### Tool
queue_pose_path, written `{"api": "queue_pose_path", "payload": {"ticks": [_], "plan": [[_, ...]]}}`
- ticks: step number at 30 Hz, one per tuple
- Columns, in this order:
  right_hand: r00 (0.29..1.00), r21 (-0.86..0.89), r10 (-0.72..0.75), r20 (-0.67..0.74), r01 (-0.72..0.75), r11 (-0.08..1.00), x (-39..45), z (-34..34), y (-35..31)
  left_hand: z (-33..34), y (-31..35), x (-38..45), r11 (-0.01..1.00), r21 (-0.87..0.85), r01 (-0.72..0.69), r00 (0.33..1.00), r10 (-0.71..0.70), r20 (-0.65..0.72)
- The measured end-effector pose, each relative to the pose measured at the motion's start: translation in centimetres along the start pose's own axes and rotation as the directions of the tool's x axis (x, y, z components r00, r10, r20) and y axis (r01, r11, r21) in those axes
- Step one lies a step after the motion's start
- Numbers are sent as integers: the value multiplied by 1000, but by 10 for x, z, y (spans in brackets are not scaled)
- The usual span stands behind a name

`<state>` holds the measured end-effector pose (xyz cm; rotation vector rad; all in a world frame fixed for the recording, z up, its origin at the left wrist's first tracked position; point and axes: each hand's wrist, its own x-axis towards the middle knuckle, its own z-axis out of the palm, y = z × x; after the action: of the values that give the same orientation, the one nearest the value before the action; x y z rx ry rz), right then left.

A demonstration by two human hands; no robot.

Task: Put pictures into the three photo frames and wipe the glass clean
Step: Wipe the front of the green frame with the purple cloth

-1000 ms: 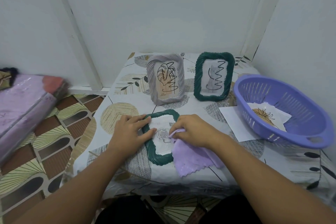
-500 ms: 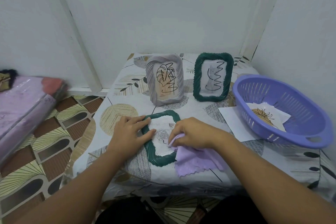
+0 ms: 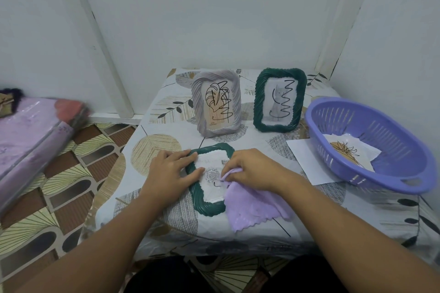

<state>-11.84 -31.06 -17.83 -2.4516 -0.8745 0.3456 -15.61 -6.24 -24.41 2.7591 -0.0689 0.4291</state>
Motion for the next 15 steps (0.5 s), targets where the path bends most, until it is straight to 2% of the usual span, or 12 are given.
{"api": "queue_pose_path", "payload": {"ticks": [2, 6, 7, 12, 15], "plan": [[1000, 2, -15, -21, 15, 1000, 2, 5, -1, 0, 0, 0, 1000, 3, 1, 1000, -1, 1], [989, 31, -13, 147, 9, 999, -3, -5, 1, -1, 0, 0, 1000, -15, 2, 1000, -2, -4], [988, 31, -12, 151, 7, 999, -3, -6, 3, 0, 0, 0, 1000, -18, 0, 1000, 0, -7], [999, 1, -19, -37, 19, 1000, 4, 7, 1, 0, 0, 0, 1000, -29, -6, 1000, 5, -20], [999, 15, -25, 36, 25, 1000, -1, 4, -1, 0, 0, 0, 1000, -16, -4, 1000, 4, -9]]}}
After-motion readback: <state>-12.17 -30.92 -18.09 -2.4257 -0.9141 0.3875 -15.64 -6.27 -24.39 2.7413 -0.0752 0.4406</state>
